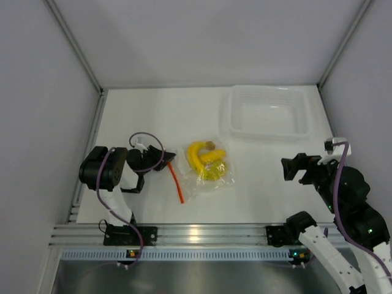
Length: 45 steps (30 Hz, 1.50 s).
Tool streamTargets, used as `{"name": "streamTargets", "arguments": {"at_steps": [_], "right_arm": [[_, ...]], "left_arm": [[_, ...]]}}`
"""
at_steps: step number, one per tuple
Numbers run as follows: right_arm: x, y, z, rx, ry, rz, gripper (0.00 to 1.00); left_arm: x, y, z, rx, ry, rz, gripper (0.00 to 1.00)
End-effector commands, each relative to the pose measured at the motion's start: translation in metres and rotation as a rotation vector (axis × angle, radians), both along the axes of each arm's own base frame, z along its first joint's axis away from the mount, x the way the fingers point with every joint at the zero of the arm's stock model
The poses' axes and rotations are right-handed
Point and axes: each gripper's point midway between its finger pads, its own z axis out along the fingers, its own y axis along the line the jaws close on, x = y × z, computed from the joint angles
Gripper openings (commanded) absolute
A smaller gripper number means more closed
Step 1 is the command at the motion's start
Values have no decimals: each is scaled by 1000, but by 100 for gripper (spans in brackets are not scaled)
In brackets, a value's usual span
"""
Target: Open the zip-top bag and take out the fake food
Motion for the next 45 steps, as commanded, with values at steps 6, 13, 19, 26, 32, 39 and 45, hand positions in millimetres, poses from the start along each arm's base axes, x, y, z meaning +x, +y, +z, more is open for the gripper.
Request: {"name": "streamTargets", "arguments": {"at_steps": [6,13,19,26,32,39,45], "right_arm": [[14,7,14,9,-52,15,99],[17,17,17,26,-53,54,99],[14,18,26,41,-74,65,100],[13,19,29,57,-85,66,99],[9,33,36,49,-82,161,99],[-12,74,56,99,-120,426,99],[-46,110,67,125,-157,723,97]], "left_arm": [[-2,-9,33,-50,-146,-64,7],[-6,-36,100,-81,-353,-238,0],[-13,-59,145,-106,-487,-402,0],[-22,-116,180,53,-536,-655,0],[-56,-147,228,196,-657,-787,0],[-86,-159,252,351,-669,-871,0],[-131,-178,270,349,-740,-994,0]]}}
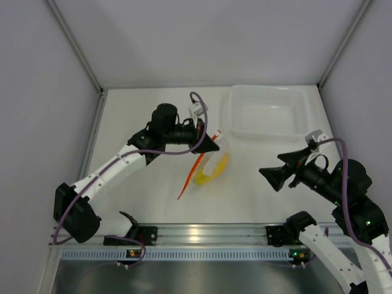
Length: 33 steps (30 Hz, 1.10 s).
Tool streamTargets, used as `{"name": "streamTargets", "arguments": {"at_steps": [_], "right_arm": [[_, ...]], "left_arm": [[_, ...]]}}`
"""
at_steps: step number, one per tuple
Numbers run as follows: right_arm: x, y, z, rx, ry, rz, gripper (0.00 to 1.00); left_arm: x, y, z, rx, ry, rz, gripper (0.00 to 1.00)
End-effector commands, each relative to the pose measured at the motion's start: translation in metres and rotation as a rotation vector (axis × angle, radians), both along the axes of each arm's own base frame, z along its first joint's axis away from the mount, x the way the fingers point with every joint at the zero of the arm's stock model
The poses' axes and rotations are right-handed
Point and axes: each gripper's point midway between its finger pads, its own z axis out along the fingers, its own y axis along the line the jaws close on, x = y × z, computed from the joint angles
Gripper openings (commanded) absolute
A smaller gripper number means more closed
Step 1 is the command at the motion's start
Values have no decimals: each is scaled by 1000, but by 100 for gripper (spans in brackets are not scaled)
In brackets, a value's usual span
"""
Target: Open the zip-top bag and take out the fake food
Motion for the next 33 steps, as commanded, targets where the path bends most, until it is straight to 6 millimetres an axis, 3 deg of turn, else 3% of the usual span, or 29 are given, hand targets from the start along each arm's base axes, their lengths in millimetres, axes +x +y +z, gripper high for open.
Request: {"name": "streamTargets", "arguments": {"at_steps": [1,6,11,17,28,33], "right_arm": [[-27,27,36,45,-123,239,96],[-45,41,37,55,-125,388,90],[-58,54,42,69,-135,523,77],[-61,61,52,92,-150,591,70],[-43,75,55,112,-119,639,55],[-51,81,64,151,-152,720,53]], "left_arm": [[-29,1,30,-4,-113,-82,0],[-61,-7,34,13,-144,-192,0],[-96,-19,40,-1,-183,-325,0],[-124,-28,48,-42,-206,-463,0],[-148,-34,60,-103,-231,-621,0],[-156,-33,64,-123,-232,-663,0]]}}
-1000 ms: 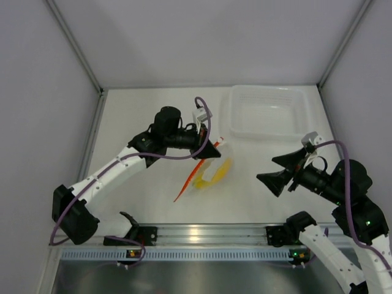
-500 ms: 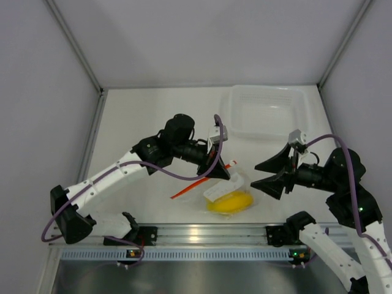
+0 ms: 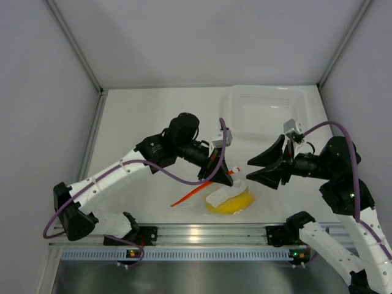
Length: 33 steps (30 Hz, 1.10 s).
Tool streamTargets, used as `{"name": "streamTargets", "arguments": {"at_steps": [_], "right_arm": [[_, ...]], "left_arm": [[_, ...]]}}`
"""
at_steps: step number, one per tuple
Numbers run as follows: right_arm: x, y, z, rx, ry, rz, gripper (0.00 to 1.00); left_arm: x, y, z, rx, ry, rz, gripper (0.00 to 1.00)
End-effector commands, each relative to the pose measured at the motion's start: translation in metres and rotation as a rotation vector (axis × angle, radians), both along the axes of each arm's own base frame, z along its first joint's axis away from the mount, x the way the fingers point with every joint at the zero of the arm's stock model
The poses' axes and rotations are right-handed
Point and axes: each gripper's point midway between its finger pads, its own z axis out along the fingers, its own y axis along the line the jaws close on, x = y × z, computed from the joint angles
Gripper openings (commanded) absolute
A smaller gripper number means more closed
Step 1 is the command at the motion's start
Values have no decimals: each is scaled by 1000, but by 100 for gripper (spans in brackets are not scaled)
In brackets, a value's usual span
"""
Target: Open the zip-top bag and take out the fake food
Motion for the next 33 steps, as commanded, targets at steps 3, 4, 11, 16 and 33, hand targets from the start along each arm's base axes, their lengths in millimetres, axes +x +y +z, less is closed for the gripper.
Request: {"name": "streamTargets", "arguments": {"at_steps": [3,4,11,16,33], "right_arm": [[-7,8,24,73,-96,86,50],[-7,9,22,74,-91,97,49],[-12,19,13,62,-72,153,44],[-14,23,2,-3,-105,137,41],[-15,35,-5,-50,-159,149,23]], "left_arm": [[-16,3,33,-111,-62,-103,0],[-17,4,35,-115,-64,-108,0],[-19,6,42,-129,-72,-112,0],[-21,8,41,-128,-69,-111,0],[-29,12,34,-120,-57,-135,0]]}}
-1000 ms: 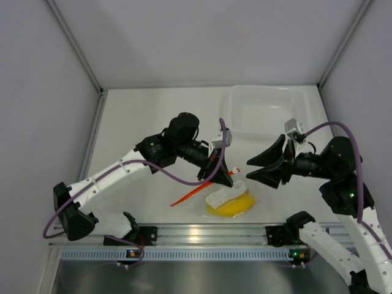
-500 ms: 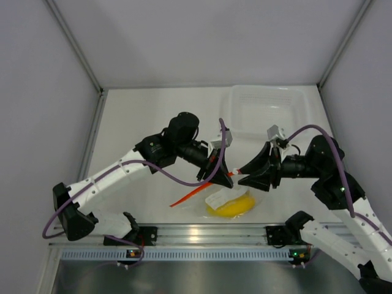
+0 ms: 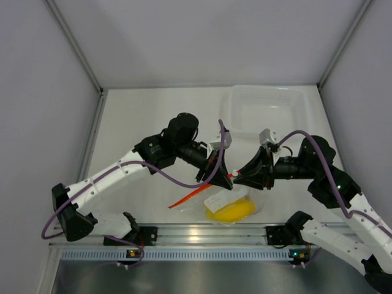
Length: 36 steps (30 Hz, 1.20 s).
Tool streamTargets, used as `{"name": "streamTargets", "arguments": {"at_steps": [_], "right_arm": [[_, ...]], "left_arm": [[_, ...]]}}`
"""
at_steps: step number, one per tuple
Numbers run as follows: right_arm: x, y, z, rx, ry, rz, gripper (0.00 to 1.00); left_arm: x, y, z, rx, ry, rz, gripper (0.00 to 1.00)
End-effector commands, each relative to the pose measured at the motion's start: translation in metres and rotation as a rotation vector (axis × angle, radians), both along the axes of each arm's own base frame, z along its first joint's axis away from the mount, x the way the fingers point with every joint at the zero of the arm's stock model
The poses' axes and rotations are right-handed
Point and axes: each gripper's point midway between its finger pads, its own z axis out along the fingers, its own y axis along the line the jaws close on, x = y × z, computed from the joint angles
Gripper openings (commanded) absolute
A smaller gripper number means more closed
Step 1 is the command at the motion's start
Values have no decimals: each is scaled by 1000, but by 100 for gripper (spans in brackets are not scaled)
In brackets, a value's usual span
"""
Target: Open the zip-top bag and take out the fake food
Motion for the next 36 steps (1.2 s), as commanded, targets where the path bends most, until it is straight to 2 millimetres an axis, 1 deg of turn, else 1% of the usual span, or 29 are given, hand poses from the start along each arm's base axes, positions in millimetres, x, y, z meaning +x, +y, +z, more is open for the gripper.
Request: {"name": "streamTargets", "arguments": {"at_steps": [1,5,10,13,14,15,20,22,23,24,26,27,29,30,31,32,33,34,35,36], "right_arm": [[0,-1,21,28,-79,-8,23],[0,-1,22,25,-77,-7,23],[-1,-3,27,32,-87,-12,22],[-1,-3,25,26,-83,-13,13],[-1,-3,25,26,-86,-13,8],[0,-3,24,23,-84,-16,1],[5,-4,23,21,-88,-52,0],[11,-6,25,21,-95,-94,0],[15,-7,25,19,-98,-113,0],[19,-7,25,14,-99,-139,0],[23,-7,22,8,-99,-151,0],[24,-6,21,5,-97,-157,0],[29,-6,17,-5,-93,-173,0],[31,-7,16,-9,-95,-186,0],[33,-7,15,-11,-97,-195,0],[35,-7,14,-14,-100,-204,0],[35,-7,12,-20,-99,-206,0],[36,-7,10,-29,-105,-203,0],[37,-7,8,-36,-102,-205,0],[36,-6,6,-42,-102,-195,0]], "left_arm": [[-12,8,20,-84,-56,-53,0],[-12,7,15,-72,-48,-54,0],[-12,7,14,-72,-50,-50,0],[-12,8,14,-72,-52,-47,0],[-12,8,15,-75,-54,-47,0],[-12,8,15,-74,-55,-46,0],[-9,7,15,-74,-67,-24,0],[-2,5,14,-69,-88,20,5],[1,4,13,-64,-96,44,11],[7,3,13,-60,-114,87,26],[13,3,14,-58,-129,126,39],[15,4,17,-62,-139,145,49],[20,3,19,-61,-151,181,59],[22,4,19,-61,-158,192,66],[23,4,20,-62,-164,207,69],[30,4,20,-58,-179,249,74],[34,4,19,-52,-186,274,90],[39,4,20,-49,-191,299,96],[48,3,19,-39,-202,355,98],[51,2,19,-36,-208,368,98]]}}
